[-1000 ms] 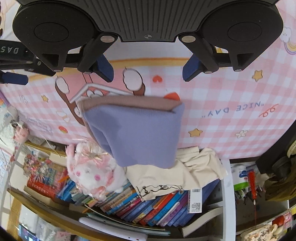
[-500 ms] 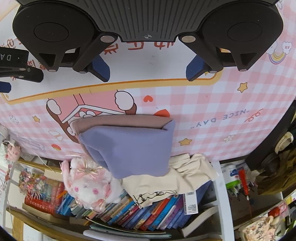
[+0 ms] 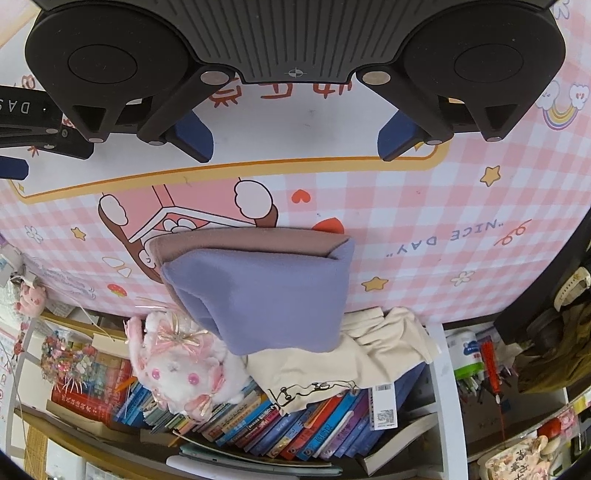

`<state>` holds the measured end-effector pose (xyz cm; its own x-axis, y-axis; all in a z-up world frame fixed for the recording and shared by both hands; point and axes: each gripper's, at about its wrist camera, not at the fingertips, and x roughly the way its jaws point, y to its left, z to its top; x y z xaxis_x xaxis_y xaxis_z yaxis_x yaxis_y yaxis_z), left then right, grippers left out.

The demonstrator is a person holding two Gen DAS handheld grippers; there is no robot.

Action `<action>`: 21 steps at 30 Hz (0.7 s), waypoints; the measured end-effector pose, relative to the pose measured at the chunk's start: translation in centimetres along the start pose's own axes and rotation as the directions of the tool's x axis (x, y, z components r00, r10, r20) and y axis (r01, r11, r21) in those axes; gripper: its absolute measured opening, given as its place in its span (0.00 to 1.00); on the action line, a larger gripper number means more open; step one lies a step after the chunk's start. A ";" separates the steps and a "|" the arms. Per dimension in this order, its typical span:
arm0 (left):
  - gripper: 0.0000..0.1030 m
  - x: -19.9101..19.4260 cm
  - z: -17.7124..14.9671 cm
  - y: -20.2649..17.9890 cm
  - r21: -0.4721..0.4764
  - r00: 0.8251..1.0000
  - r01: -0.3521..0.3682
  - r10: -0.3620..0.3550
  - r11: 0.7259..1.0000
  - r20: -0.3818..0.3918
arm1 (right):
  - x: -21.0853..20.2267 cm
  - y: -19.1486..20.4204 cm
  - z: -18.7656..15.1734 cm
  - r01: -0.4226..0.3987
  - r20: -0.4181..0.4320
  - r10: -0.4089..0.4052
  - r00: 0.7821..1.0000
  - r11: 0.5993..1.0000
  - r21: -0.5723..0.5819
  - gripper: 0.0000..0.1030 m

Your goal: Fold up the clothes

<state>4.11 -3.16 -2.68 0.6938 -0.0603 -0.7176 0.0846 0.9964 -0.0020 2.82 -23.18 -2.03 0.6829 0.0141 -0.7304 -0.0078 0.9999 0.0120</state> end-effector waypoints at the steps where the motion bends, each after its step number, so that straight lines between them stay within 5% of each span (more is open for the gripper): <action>1: 0.95 0.0 0.0 -0.1 0.000 1.000 0.001 -0.001 1.000 -0.002 | 0.0 0.0 0.0 0.000 -0.001 0.000 1.000 1.000 0.000 0.90; 21: 0.95 0.3 -0.1 0.0 -0.002 1.000 -0.003 0.003 1.000 -0.009 | 0.5 0.2 -0.1 -0.007 -0.016 0.007 1.000 1.000 -0.010 0.90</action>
<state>4.27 -3.21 -2.99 0.6875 -0.0571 -0.7239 0.0816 0.9967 -0.0011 3.15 -23.00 -2.47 0.6712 0.0207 -0.7409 -0.0196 0.9998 0.0101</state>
